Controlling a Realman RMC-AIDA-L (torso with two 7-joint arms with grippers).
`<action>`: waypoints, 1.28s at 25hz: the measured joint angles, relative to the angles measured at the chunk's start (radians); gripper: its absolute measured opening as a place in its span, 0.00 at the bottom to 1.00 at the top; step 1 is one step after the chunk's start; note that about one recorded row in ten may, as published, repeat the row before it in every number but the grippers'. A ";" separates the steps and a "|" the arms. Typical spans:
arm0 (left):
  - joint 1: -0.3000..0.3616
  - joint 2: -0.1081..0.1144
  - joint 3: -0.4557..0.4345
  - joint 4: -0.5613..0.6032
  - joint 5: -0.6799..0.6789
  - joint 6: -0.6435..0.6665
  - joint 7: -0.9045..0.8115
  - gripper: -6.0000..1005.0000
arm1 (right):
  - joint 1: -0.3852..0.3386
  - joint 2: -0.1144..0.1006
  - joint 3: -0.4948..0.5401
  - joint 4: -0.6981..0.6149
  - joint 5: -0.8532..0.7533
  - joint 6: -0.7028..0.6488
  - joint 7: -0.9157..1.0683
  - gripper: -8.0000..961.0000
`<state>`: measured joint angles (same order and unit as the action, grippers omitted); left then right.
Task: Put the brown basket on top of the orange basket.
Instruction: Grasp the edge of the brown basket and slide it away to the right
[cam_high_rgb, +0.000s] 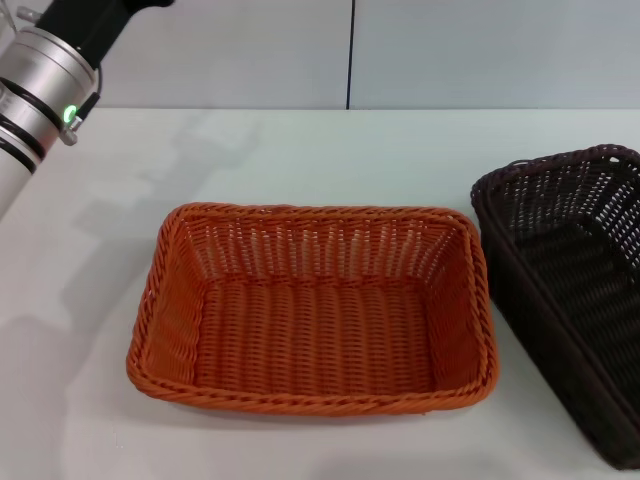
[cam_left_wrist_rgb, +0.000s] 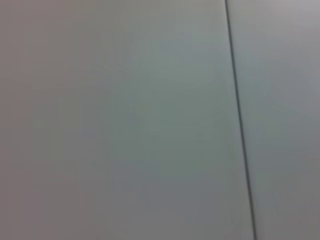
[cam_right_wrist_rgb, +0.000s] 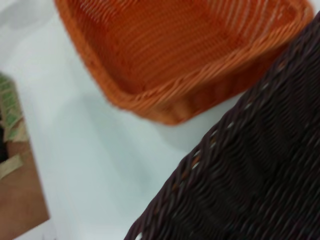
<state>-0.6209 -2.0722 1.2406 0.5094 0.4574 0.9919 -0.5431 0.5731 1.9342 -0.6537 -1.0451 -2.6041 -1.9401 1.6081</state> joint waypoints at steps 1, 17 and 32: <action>0.000 0.000 0.008 0.000 0.000 0.000 0.001 0.85 | -0.016 0.008 -0.009 0.000 -0.020 -0.019 -0.030 0.58; -0.049 -0.005 0.033 -0.086 -0.071 -0.008 0.006 0.85 | -0.047 0.062 -0.157 -0.054 -0.025 -0.229 -0.106 0.55; -0.056 -0.003 0.039 -0.095 -0.113 -0.006 0.029 0.85 | 0.055 0.008 0.038 -0.136 -0.012 -0.211 -0.157 0.53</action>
<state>-0.6765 -2.0754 1.2798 0.4148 0.3448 0.9857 -0.5140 0.6281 1.9424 -0.6154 -1.1812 -2.6162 -2.1513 1.4510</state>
